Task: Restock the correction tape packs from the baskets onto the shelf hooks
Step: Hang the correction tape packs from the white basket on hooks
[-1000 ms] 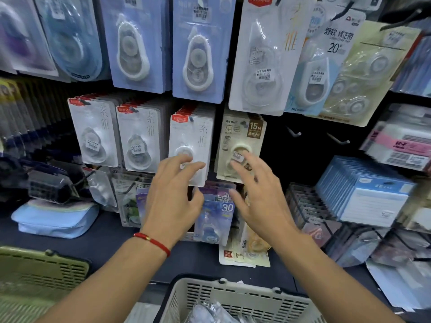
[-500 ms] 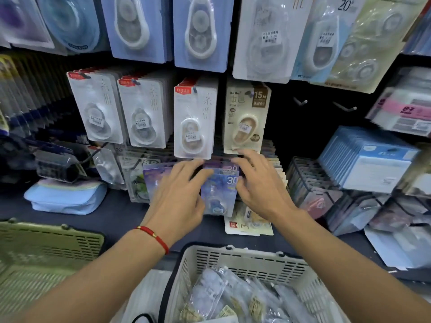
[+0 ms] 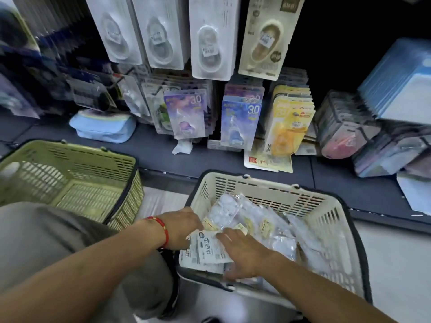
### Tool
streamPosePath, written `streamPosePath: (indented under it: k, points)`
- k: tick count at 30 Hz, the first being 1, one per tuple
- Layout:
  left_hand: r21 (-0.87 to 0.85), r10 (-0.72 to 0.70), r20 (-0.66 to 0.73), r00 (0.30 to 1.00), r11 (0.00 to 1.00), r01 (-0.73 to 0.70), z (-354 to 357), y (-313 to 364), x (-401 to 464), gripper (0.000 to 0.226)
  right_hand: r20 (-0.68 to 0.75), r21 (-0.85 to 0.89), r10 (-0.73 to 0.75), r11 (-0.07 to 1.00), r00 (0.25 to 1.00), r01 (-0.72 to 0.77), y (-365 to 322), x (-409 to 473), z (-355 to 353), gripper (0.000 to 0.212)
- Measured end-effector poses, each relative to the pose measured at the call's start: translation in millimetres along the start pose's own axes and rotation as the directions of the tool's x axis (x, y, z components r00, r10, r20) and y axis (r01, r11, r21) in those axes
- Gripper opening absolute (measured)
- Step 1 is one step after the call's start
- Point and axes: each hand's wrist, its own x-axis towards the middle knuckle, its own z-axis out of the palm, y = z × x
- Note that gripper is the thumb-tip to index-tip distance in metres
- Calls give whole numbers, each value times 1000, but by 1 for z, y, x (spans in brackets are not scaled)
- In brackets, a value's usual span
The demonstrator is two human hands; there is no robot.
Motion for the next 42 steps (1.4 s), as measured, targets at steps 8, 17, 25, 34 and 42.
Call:
streamPosePath:
  k: [8,17,25,34,42]
  points:
    - [-512,-321,-409,854,856,76,-24,1,11,58,-436,696,333,714,836,79,38,-18,-48,14]
    - [-936,-591,-350,727,247,-250,-19,14,8,47,-232,973,499,109,835,205,-7,15,-60,33]
    - [-908,-709,-393,586,198,-370,-19,-9,-8,32,-204,750,175,661,963,39,-32,23,-2,46]
    - [-859,-614,-512,601,351,-373,-25,21,4,35,-390,921,672,285,629,267,22,-21,-68,11]
    - [-766,-396,-503,768,-206,-609,-67,69,8,37,-631,763,650,424,423,488,-16,-50,-153,18]
